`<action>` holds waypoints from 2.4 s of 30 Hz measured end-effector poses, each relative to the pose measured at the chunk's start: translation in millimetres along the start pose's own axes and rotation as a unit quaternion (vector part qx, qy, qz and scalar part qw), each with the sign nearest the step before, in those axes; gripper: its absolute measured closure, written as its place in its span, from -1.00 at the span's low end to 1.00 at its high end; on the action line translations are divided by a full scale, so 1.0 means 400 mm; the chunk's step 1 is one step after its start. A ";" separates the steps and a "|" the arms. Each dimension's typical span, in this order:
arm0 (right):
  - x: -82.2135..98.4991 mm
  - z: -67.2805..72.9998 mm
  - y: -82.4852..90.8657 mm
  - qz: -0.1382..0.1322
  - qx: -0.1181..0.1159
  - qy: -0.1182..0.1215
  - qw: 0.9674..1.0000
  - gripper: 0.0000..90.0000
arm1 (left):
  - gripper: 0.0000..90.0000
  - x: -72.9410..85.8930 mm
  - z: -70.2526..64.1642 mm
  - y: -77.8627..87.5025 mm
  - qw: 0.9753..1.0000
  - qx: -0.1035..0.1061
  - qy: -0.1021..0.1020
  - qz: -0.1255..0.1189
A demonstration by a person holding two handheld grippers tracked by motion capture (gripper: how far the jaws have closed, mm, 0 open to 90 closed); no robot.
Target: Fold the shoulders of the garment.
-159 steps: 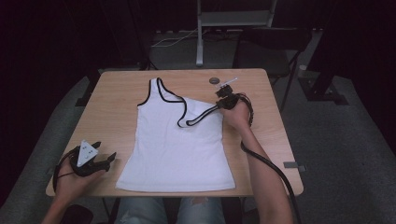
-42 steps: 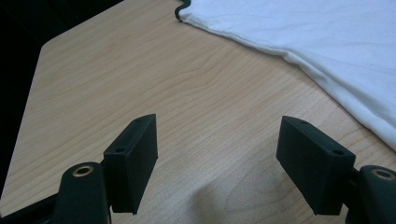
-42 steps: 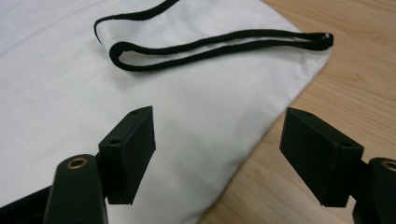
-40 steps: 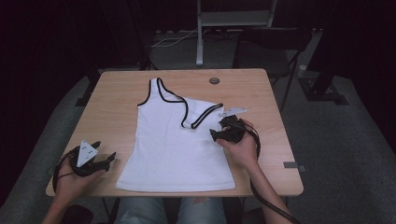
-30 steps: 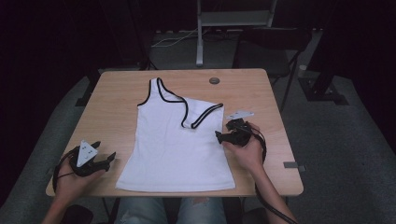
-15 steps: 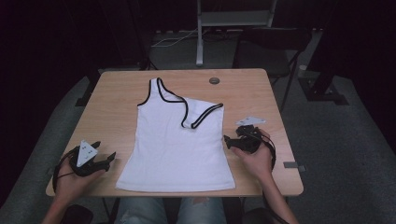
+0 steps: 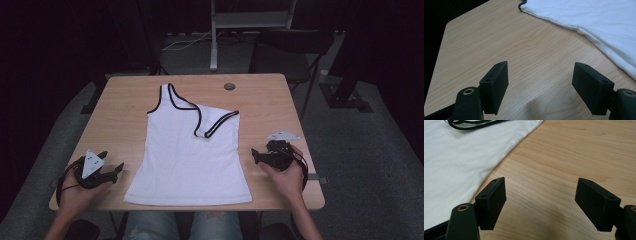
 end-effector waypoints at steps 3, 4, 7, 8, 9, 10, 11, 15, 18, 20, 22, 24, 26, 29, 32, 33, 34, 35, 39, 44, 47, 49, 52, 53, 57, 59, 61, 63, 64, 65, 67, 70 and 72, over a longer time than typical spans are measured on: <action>0.010 -0.007 0.007 0.000 0.004 -0.004 1.000 -0.46 | -0.35 0.000 0.002 0.000 1.000 0.001 0.002 0.000; 0.013 -0.009 0.009 -0.001 0.004 -0.006 1.000 -0.46 | -0.35 0.000 0.003 0.000 1.000 0.001 0.004 -0.001; 0.022 -0.013 0.014 -0.004 0.007 -0.013 1.000 -0.46 | -0.35 0.000 0.004 0.000 1.000 0.001 0.005 -0.001; 0.026 -0.015 0.015 -0.006 0.008 -0.015 1.000 -0.46 | -0.35 0.000 0.004 0.000 1.000 0.001 0.005 -0.001; 0.028 -0.016 0.016 -0.006 0.009 -0.016 1.000 -0.46 | -0.35 0.000 0.003 0.000 1.000 0.000 0.004 -0.001; 0.031 -0.016 0.016 -0.007 0.009 -0.017 1.000 -0.46 | -0.35 0.000 0.003 0.000 1.000 0.000 0.005 -0.001; 0.034 -0.018 0.016 -0.007 0.010 -0.019 1.000 -0.46 | -0.35 0.000 0.003 0.000 1.000 0.000 0.006 -0.001; 0.043 -0.021 0.019 -0.010 0.012 -0.023 1.000 -0.46 | -0.35 0.001 0.005 0.001 1.000 0.001 0.007 -0.001; 0.049 -0.022 0.017 -0.012 0.012 -0.025 1.000 -0.46 | -0.35 0.000 0.007 0.000 1.000 0.001 0.010 -0.003; 0.051 -0.022 0.016 -0.012 0.012 -0.028 0.999 -0.46 | -0.35 0.001 0.010 0.000 1.000 0.002 0.011 -0.005; 0.052 -0.023 0.019 -0.016 0.014 -0.029 0.999 -0.46 | -0.35 -0.002 0.021 -0.004 1.000 0.005 0.025 -0.017; 0.053 -0.025 0.020 -0.017 0.015 -0.030 0.999 -0.46 | -0.35 -0.008 0.024 -0.007 0.999 0.006 0.030 -0.020; 0.055 -0.027 0.023 -0.020 0.015 -0.034 0.999 -0.46 | -0.35 -0.021 0.027 -0.012 0.999 0.006 0.027 -0.024; 0.056 -0.030 0.024 -0.018 0.015 -0.038 0.999 -0.46 | -0.35 -0.063 0.033 -0.023 0.999 0.010 0.024 -0.037; 0.056 -0.030 0.024 -0.018 0.015 -0.040 0.999 -0.46 | -0.35 -0.118 0.038 -0.041 0.998 0.014 0.020 -0.055; 0.056 -0.029 0.025 -0.018 0.016 -0.039 0.999 -0.46 | -0.35 -0.141 0.040 -0.051 0.998 0.017 0.020 -0.061; 0.056 -0.029 0.025 -0.018 0.016 -0.037 0.999 -0.46 | -0.35 -0.169 0.043 -0.065 0.997 0.022 0.019 -0.067; 0.056 -0.028 0.025 -0.018 0.015 -0.036 0.999 -0.47 | -0.35 -0.187 0.046 -0.075 0.997 0.026 0.017 -0.068; 0.056 -0.028 0.024 -0.015 0.019 -0.037 0.999 -0.49 | -0.35 -0.251 0.060 -0.125 0.997 0.031 0.012 -0.069; 0.057 -0.024 0.024 -0.013 0.024 -0.027 0.999 -0.52 | -0.35 -0.310 0.068 -0.184 0.997 0.039 0.012 -0.061; 0.058 -0.026 0.026 -0.016 0.022 -0.031 0.999 -0.53 | -0.35 -0.349 0.071 -0.234 0.998 0.041 0.007 -0.051; 0.059 -0.028 0.028 -0.018 0.019 -0.030 0.999 -0.54 | -0.35 -0.363 0.072 -0.258 0.998 0.040 -0.001 -0.045; 0.059 -0.030 0.030 -0.024 0.014 -0.029 0.999 -0.58 | -0.35 -0.377 0.073 -0.292 0.998 0.041 0.003 -0.038; 0.059 -0.029 0.031 -0.023 0.013 -0.028 0.999 -0.61 | -0.35 -0.380 0.072 -0.301 0.999 0.041 0.003 -0.036; 0.059 -0.028 0.029 -0.020 0.016 -0.025 0.999 -0.65 | -0.35 -0.393 0.070 -0.349 0.999 0.042 0.008 -0.028; 0.059 -0.027 0.030 -0.021 0.017 -0.024 0.999 -0.65 | -0.35 -0.397 0.071 -0.378 0.999 0.043 0.008 -0.018; 0.059 -0.027 0.030 -0.021 0.017 -0.023 0.999 -0.65 | -0.35 -0.400 0.075 -0.405 0.999 0.039 0.004 -0.009; 0.059 -0.027 0.029 -0.020 0.014 -0.023 0.999 -0.65 | -0.35 -0.402 0.080 -0.429 0.999 0.038 0.009 -0.001; 0.059 -0.027 0.029 -0.020 0.014 -0.021 0.999 -0.65 | -0.35 -0.402 0.082 -0.438 0.999 0.038 0.011 0.001; 0.059 -0.027 0.029 -0.020 0.015 -0.021 0.999 -0.65 | -0.35 -0.402 0.084 -0.452 0.999 0.037 0.010 0.009; 0.059 -0.025 0.029 -0.019 0.015 -0.018 1.000 -0.65 | -0.35 -0.402 0.086 -0.473 0.999 0.035 0.006 0.019; 0.059 -0.024 0.029 -0.020 0.016 -0.016 1.000 -0.65 | -0.35 -0.402 0.087 -0.498 0.999 0.033 0.005 0.031; 0.059 -0.024 0.029 -0.019 0.016 -0.016 1.000 -0.65 | -0.35 -0.401 0.086 -0.518 0.999 0.030 0.001 0.040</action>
Point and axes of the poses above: each handheld gripper's, and its own axes: y roughly backward along the jaws, x roughly out of its underside, z roughly to its left, the point moved 3 cm from there along -y, roughly forward along the jaws, and after that the axes turned 6 degrees about -x, right-handed, at the moved point
